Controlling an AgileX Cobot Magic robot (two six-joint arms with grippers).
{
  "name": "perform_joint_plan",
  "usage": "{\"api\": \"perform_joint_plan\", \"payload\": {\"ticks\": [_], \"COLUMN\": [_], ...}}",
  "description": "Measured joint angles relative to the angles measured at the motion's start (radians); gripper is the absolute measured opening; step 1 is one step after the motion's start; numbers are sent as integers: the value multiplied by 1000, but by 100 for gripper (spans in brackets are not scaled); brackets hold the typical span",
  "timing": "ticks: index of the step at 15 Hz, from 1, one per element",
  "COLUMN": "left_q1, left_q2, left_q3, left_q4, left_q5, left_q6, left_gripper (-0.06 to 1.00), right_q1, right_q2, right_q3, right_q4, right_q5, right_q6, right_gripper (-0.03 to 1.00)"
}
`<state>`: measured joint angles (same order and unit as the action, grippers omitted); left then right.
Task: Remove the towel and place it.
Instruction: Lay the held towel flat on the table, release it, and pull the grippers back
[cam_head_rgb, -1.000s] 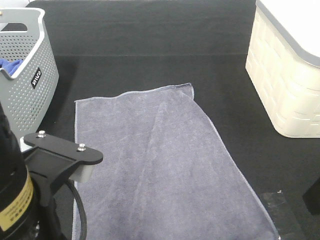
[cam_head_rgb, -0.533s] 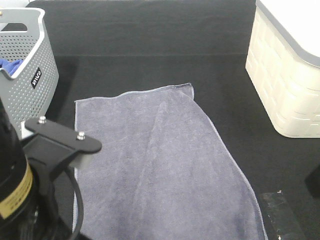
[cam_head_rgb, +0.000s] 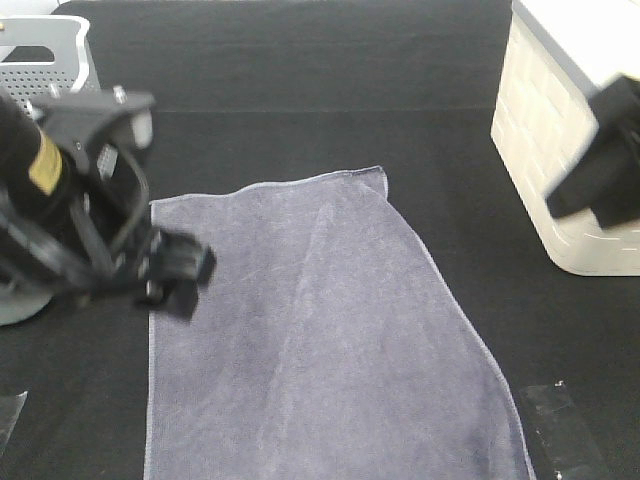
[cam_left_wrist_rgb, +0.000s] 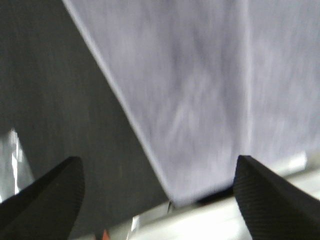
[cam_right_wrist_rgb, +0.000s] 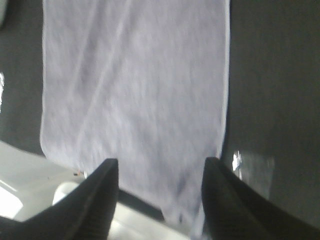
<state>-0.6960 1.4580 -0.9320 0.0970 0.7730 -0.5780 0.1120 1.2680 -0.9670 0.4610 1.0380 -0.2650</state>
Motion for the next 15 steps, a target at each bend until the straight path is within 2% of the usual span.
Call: {"api": "perform_joint_plan", "payload": {"ticks": [2,4,5,6,8,12,15], "left_q1": [74,129,154,154,209,247,248], "left_q2": [41,128,181,181,335,570,715], "left_q3": [-58,-160,-223,-223,-369,-595,-744], "left_q4": [-1,-1,-1,-1,0,-6,-8], "left_q5": [-53,-68,-69,-69,-70,-72,-42], "left_q6": [58,96,102,102,119,133,133], "left_gripper": [74,74,74,74,74,74,74], "right_q1": [20,111,157,157,206,210,210], "right_q2": [111,229,296,296,454,700,858], "right_q3": [-103,-230,-298,-298,-484,-718,-828], "right_q4": [16,-27,-63,-63,-139,-202,-235], "right_q5": [-30,-71,-89,-89,-121,-162,-198], "right_q6": [-46,-51,-27,-27,36,43,44], "right_gripper": [50,50,50,50,50,50,47]}}
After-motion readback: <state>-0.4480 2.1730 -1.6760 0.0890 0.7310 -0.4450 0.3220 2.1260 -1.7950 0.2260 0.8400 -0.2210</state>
